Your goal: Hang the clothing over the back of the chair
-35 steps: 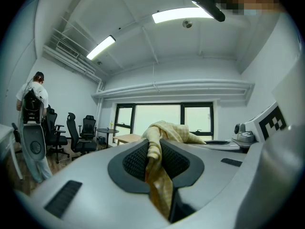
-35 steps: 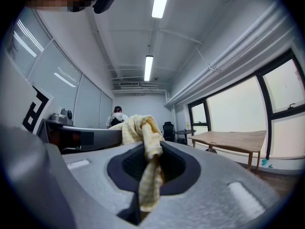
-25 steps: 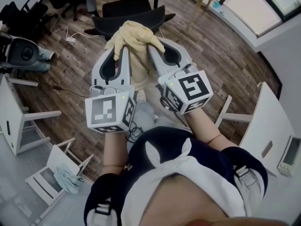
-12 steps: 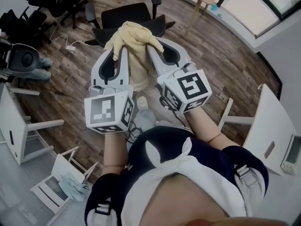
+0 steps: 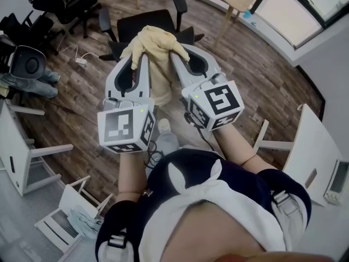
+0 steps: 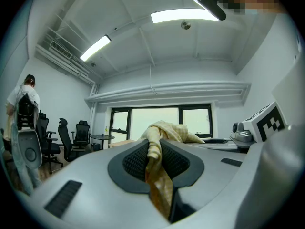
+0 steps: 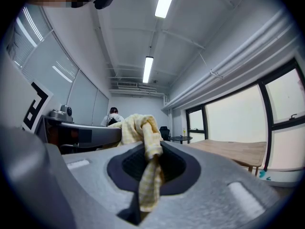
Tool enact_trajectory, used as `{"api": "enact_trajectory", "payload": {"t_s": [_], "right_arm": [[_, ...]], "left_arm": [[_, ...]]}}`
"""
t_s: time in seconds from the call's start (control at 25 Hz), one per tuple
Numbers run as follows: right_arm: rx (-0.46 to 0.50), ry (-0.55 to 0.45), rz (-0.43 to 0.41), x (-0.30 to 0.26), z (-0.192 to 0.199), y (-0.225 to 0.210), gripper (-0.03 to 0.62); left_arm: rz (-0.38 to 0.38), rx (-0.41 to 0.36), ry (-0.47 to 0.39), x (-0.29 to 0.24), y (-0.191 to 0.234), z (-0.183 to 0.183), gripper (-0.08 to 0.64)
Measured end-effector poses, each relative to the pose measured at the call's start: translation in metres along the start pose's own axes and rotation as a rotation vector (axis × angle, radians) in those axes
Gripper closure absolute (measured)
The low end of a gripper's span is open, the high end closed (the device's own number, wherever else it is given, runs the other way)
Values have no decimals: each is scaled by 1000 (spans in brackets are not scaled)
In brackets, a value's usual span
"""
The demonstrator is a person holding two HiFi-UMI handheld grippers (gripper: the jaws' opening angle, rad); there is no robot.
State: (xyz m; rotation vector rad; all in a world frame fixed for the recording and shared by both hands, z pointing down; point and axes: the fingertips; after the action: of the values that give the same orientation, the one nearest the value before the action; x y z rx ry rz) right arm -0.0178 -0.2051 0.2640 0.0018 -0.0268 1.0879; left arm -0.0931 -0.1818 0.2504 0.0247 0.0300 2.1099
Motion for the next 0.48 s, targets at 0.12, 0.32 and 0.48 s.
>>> {"api": "enact_trajectory", "payload": {"t_s": [0.12, 0.32, 0.48], "right_arm": [[3, 1, 2, -14, -1, -3, 554], [4, 5, 7, -29, 2, -8, 554], [7, 10, 8, -44, 4, -7, 554]], "left_arm": [[0, -8, 5, -10, 10, -2, 492], [1, -5, 12, -19, 20, 8, 492], [1, -7, 12, -26, 32, 5, 492]]}}
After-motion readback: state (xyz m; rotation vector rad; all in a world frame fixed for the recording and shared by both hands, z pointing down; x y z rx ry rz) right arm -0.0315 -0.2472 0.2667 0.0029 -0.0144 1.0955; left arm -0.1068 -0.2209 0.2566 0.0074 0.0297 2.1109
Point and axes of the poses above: the fingertips, and each gripper's own axes: x backward along the fingers, y to its left, z out of its underside, and after that the axes turned 14 degrees about z, right-handed
